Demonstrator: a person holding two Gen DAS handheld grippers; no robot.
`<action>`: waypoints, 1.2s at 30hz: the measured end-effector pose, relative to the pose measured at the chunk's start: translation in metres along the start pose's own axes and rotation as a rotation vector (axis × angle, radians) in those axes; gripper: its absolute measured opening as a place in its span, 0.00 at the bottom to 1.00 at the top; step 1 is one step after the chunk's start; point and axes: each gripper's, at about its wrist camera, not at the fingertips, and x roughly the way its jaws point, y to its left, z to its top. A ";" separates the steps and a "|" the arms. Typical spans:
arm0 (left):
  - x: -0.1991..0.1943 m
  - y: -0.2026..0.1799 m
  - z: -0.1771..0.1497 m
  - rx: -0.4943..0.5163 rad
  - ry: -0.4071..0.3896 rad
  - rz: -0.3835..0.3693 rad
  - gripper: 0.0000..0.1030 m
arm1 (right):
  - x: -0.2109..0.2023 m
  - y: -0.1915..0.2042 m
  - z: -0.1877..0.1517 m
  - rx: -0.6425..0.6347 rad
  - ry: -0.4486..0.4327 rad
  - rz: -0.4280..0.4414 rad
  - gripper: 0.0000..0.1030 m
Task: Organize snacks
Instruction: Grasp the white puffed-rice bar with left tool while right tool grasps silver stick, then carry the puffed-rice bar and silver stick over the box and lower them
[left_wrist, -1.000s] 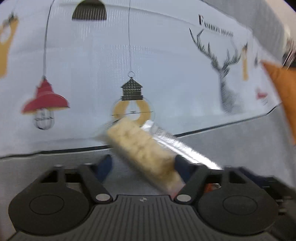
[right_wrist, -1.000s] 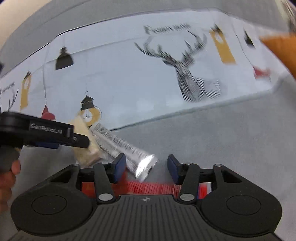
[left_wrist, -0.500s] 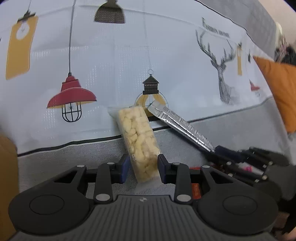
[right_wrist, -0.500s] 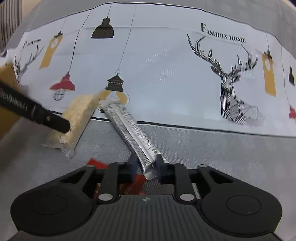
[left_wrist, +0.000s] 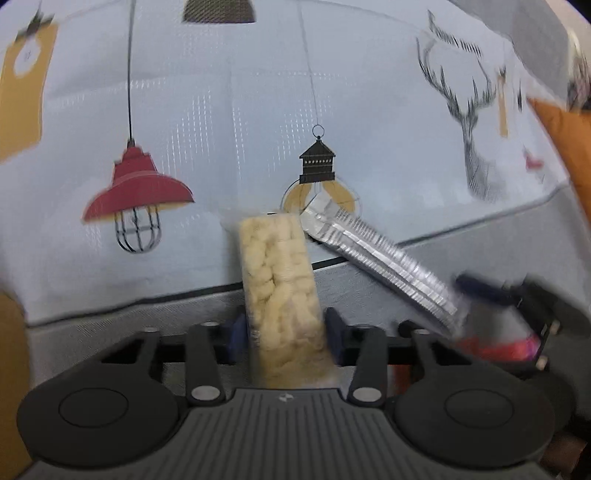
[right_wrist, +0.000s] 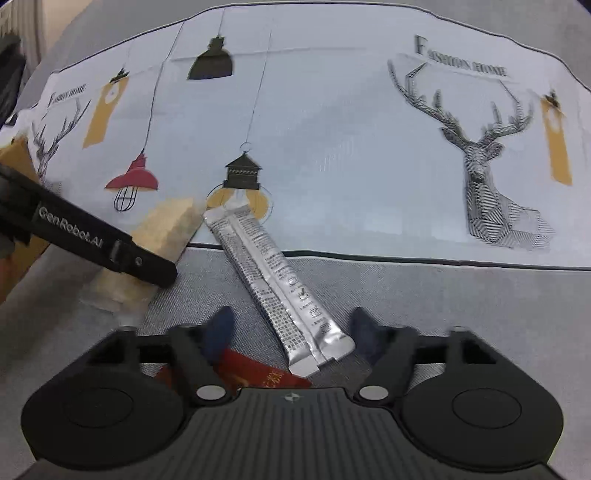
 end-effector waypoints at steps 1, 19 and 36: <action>-0.001 -0.002 -0.001 0.025 -0.001 0.008 0.40 | 0.003 0.002 0.000 -0.014 -0.002 -0.002 0.82; -0.177 0.019 -0.060 -0.082 -0.035 0.026 0.40 | -0.096 0.039 0.050 0.299 -0.163 0.097 0.20; -0.388 0.091 -0.158 -0.121 -0.307 0.148 0.40 | -0.260 0.241 0.036 0.284 -0.262 0.268 0.21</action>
